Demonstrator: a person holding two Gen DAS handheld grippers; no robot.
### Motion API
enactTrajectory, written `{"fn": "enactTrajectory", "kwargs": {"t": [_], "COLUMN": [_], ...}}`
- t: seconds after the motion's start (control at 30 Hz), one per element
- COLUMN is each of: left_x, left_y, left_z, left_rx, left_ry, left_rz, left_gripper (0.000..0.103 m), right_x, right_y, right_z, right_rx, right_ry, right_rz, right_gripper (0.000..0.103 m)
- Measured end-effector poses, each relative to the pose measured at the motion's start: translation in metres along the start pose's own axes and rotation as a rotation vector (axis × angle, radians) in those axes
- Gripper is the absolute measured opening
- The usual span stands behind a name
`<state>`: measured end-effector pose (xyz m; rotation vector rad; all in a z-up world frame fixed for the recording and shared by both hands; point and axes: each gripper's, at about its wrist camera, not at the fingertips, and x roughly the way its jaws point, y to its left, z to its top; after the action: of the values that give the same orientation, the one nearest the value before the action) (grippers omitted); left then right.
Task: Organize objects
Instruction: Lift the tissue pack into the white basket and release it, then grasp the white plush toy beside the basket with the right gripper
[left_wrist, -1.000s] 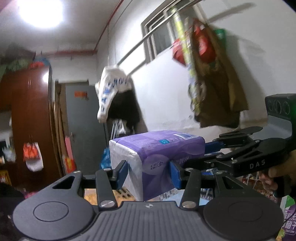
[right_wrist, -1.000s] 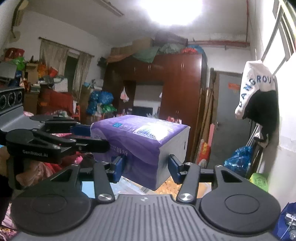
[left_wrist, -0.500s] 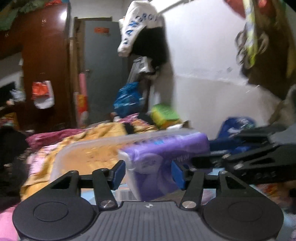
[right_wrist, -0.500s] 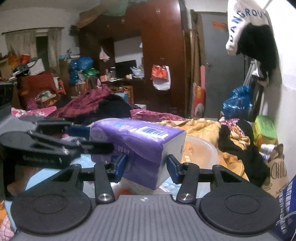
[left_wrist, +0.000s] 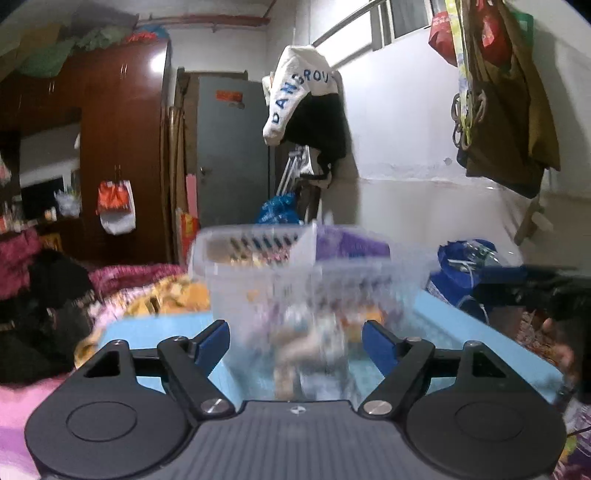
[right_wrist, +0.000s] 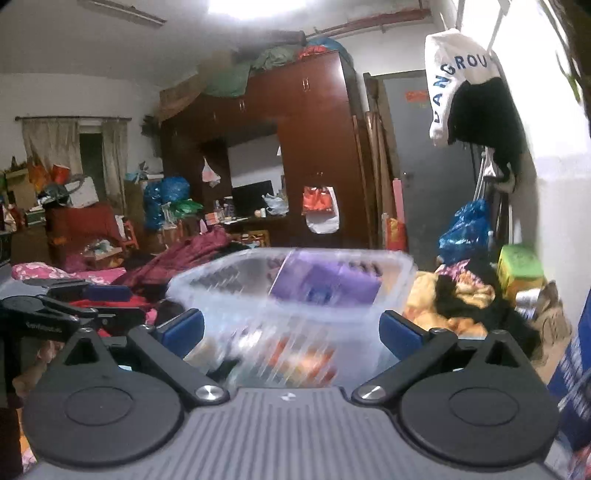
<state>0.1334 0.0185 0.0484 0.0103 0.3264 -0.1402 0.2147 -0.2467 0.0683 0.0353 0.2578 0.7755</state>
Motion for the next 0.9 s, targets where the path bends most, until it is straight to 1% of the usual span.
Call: {"fn": "enactTrajectory", "kwargs": {"t": [0.03, 0.1, 0.13, 0.2, 0.27, 0.33, 0.43, 0.53, 0.6, 0.63, 0.7, 0.73, 0.8, 0.83, 0.9], "left_x": [0.002, 0.006, 0.011, 0.015, 0.018, 0.018, 0.017, 0.017, 0.019, 0.020, 0.022, 0.023, 0.023, 0.023, 0.022], "left_y": [0.002, 0.006, 0.008, 0.011, 0.017, 0.022, 0.026, 0.032, 0.036, 0.038, 0.044, 0.046, 0.050, 0.052, 0.056], "left_z": [-0.005, -0.012, -0.014, -0.019, -0.023, -0.028, -0.032, -0.037, -0.039, -0.040, -0.042, -0.042, -0.044, -0.045, -0.046], "left_rx": [-0.009, -0.016, -0.015, -0.019, -0.037, -0.048, -0.057, -0.075, -0.086, -0.092, -0.106, -0.112, -0.123, -0.127, -0.129], "left_ry": [0.006, 0.021, 0.033, 0.042, 0.051, 0.059, 0.061, 0.063, 0.070, 0.075, 0.085, 0.090, 0.096, 0.100, 0.106], "left_rz": [-0.002, 0.006, 0.012, 0.028, 0.037, 0.037, 0.048, 0.049, 0.055, 0.058, 0.063, 0.067, 0.074, 0.078, 0.084], "left_gripper": [0.082, 0.082, 0.082, 0.082, 0.082, 0.082, 0.082, 0.082, 0.082, 0.082, 0.082, 0.082, 0.082, 0.082, 0.082], "right_x": [0.002, 0.014, 0.021, 0.035, 0.042, 0.048, 0.050, 0.050, 0.050, 0.051, 0.056, 0.063, 0.072, 0.076, 0.084], "right_y": [0.007, 0.017, 0.025, 0.036, 0.050, 0.062, 0.071, 0.077, 0.077, 0.077, 0.082, 0.086, 0.100, 0.107, 0.119], "right_z": [-0.010, -0.017, -0.022, -0.021, -0.021, -0.019, -0.020, -0.017, -0.014, -0.011, -0.005, -0.003, 0.000, 0.001, -0.001], "right_rx": [-0.007, -0.013, -0.027, -0.067, -0.122, -0.154, -0.163, -0.186, -0.173, -0.165, -0.179, -0.195, -0.252, -0.284, -0.352], "right_ry": [0.021, 0.047, 0.075, 0.098, 0.089, 0.098, 0.098, 0.093, 0.085, 0.081, 0.078, 0.084, 0.093, 0.093, 0.101], "right_rz": [0.003, 0.006, 0.009, 0.006, -0.021, -0.024, 0.001, -0.015, -0.003, 0.003, 0.007, 0.002, -0.008, -0.016, -0.031], "right_gripper": [0.103, 0.103, 0.103, 0.103, 0.103, 0.103, 0.102, 0.099, 0.091, 0.089, 0.081, 0.079, 0.069, 0.067, 0.055]}}
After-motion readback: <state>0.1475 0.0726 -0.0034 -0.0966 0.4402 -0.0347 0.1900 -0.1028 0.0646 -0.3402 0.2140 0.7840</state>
